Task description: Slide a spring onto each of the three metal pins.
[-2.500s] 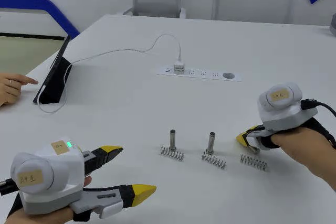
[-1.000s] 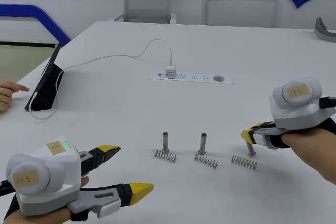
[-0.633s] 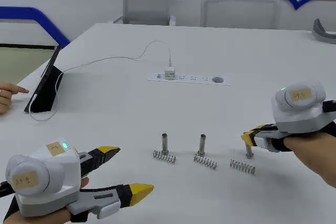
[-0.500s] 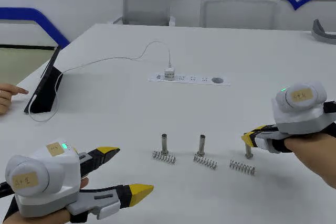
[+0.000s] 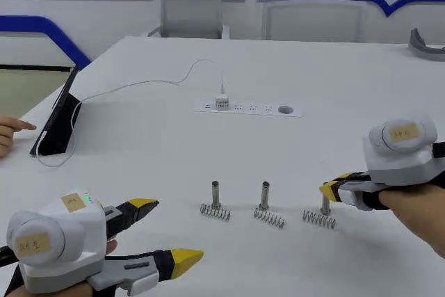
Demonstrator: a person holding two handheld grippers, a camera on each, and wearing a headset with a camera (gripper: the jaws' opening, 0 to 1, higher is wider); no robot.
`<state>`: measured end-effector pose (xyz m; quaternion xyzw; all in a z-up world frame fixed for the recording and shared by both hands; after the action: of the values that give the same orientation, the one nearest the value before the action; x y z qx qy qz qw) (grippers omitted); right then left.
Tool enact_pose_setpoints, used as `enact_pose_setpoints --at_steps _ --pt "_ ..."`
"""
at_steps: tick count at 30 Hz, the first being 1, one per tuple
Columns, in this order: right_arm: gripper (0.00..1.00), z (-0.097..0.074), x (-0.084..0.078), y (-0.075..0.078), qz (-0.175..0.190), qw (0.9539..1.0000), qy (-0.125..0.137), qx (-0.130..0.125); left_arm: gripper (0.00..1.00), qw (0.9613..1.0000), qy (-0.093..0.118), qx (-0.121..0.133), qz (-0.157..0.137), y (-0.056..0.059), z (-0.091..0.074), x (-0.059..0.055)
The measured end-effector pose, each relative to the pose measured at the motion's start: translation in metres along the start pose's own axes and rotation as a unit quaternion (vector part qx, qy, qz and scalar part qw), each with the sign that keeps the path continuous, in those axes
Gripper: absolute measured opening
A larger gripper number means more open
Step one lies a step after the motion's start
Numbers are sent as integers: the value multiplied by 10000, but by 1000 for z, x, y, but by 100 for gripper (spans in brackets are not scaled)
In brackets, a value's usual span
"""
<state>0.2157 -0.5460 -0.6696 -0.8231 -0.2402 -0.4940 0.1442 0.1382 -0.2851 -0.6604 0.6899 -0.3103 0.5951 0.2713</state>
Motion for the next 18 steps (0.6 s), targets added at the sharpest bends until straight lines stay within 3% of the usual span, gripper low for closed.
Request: enact_pose_setpoints --at_steps 18 --pt "9 -5 -3 -3 65 9999 87 60 69 10000 -1 -11 -11 2 0 0"
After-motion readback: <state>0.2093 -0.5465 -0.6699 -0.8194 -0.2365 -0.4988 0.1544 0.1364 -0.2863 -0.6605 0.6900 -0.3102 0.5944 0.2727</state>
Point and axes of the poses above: the centre of the closed fingertips' face, and the gripper's own axes: z roughly forward along the fingers, y roughly to its right, x roughly out of its top, the point moved 3 cm from there along -z, roughly backward along the fingers, and after that the axes turned 12 degrees about y, right-handed, at the moved point
